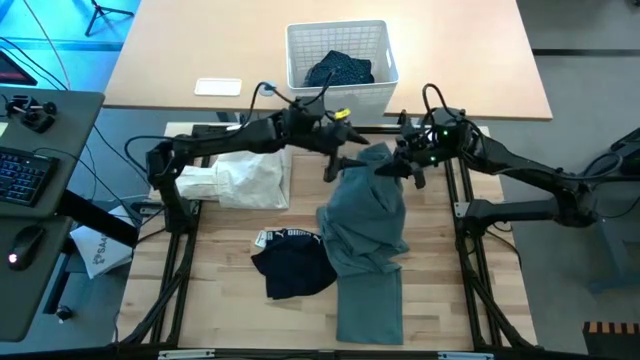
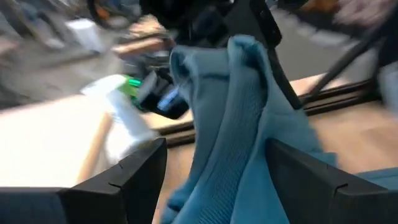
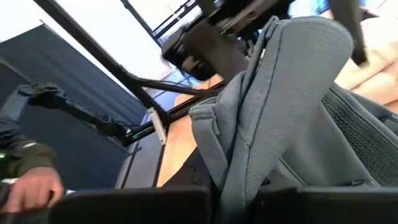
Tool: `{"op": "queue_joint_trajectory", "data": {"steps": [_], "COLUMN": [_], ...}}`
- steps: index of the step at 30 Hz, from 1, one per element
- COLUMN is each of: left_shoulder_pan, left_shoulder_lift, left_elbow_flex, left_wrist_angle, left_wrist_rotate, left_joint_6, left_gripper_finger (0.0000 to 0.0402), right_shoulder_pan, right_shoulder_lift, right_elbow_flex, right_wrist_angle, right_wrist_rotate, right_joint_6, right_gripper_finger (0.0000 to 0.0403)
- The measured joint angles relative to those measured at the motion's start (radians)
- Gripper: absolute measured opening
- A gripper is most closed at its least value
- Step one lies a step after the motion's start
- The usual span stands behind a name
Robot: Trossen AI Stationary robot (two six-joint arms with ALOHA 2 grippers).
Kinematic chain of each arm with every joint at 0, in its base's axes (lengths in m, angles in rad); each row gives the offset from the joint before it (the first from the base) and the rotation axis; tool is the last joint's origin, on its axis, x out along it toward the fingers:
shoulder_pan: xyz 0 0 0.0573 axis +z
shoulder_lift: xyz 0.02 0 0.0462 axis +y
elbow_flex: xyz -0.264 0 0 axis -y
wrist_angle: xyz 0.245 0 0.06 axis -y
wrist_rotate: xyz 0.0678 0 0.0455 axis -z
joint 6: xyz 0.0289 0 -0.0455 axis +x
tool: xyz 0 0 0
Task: Fold Laundry from Bin
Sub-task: Fold the green pants
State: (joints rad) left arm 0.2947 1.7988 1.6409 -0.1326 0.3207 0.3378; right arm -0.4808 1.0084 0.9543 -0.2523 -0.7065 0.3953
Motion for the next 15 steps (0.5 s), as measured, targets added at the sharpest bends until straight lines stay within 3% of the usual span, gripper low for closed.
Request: {"op": "queue_joint_trajectory", "data": {"steps": [4, 10, 15], "left_shoulder_pan": [0.029, 0.001, -0.035], "left_shoulder_lift": [0.016, 0.013, 0.024], "left_elbow_flex": [0.000, 0.000, 0.002], "left_wrist_angle": [-0.030, -0.067, -0.084], "left_wrist_rotate": [0.179, 0.225, 0.216], "left_joint_6": [-0.156, -0.069, -0.056], "left_gripper_finger": [0.0260, 0.0250, 0.0211], "right_shoulder_pan": [0.028, 0.046, 0.046], "right_shoulder_lift": [0.000, 0.000, 0.000], "right_elbow_flex": [0.000, 0.000, 0.000], "right_wrist_angle": [-0.004, -0.009, -0.012], "right_wrist_rotate": [0.015, 0.052, 0.052], "right_joint_6": [0.021, 0.034, 0.043], "right_gripper_finger": [0.0008, 0.0008, 0.0008]}}
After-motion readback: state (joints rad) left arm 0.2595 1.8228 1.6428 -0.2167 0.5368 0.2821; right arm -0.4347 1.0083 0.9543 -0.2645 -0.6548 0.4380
